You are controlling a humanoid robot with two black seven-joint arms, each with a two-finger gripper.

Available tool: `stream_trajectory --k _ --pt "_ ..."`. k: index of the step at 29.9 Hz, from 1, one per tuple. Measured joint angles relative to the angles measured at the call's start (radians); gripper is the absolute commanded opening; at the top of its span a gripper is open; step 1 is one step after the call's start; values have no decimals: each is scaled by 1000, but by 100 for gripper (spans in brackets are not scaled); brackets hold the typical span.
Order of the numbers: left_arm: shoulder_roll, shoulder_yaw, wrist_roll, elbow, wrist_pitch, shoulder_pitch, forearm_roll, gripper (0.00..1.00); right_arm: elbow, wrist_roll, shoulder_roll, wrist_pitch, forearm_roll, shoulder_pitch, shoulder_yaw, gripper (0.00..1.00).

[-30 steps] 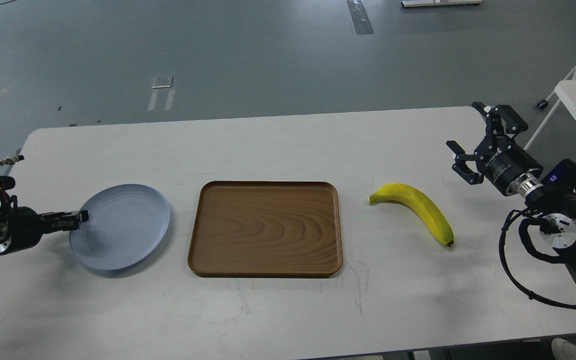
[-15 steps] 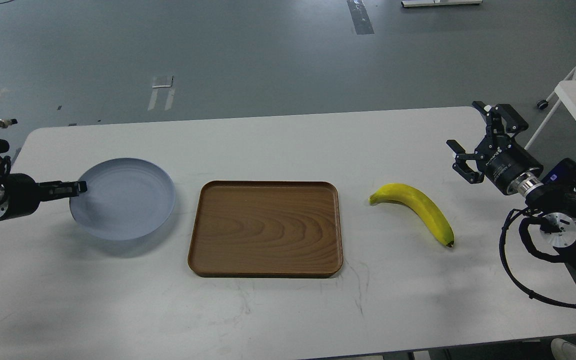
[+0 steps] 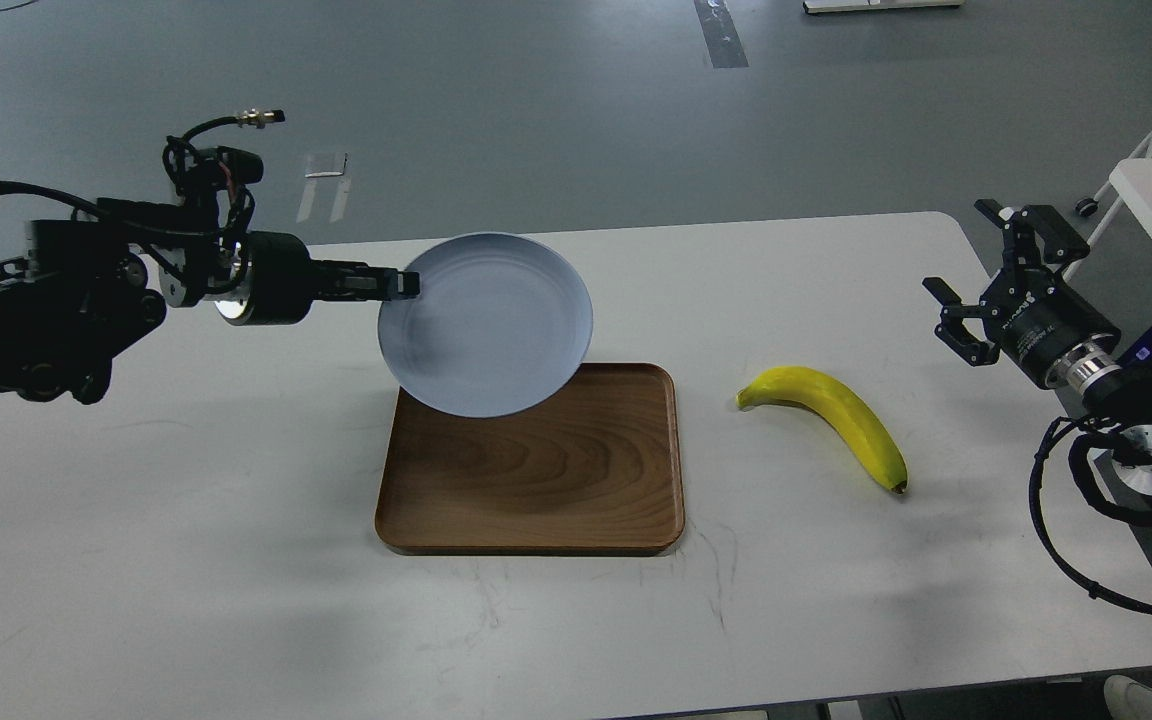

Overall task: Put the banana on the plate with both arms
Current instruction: 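Lift the plate with the left gripper and lower it onto the wooden tray, then open the left gripper and withdraw it from the plate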

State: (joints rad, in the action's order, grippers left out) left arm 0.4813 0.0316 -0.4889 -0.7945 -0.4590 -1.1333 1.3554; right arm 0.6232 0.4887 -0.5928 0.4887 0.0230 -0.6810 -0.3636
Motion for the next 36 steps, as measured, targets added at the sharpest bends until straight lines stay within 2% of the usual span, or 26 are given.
stream_trajectory --k 7,12,24,25,26,27,28,29,36 --pt "-143 -73 0 28 7 15 2 0 -19 0 -24 0 0 12 1 100" --pt "-209 -102 0 104 12 30 2 0 -22 0 -25 0 0 16 1 100" --pt "-292 -163 0 249 66 67 -1 0 -23 0 -24 0 0 20 1 100" --pt "-299 -163 0 256 67 68 -2 5 -23 0 -24 0 0 21 1 100" --pt "-305 -163 0 262 68 69 -2 21 -24 0 -24 0 0 22 1 100" --pt "-309 -163 0 266 69 70 -3 43 -24 0 -24 0 0 22 1 100" --pt "-311 -163 0 268 69 70 -4 58 -24 0 -24 0 0 23 1 100" --pt "-313 -163 0 269 69 70 -6 99 -24 0 -24 0 0 23 1 100" --pt "-315 -157 0 268 70 58 -28 100 -28 0 -24 0 0 25 1 100"
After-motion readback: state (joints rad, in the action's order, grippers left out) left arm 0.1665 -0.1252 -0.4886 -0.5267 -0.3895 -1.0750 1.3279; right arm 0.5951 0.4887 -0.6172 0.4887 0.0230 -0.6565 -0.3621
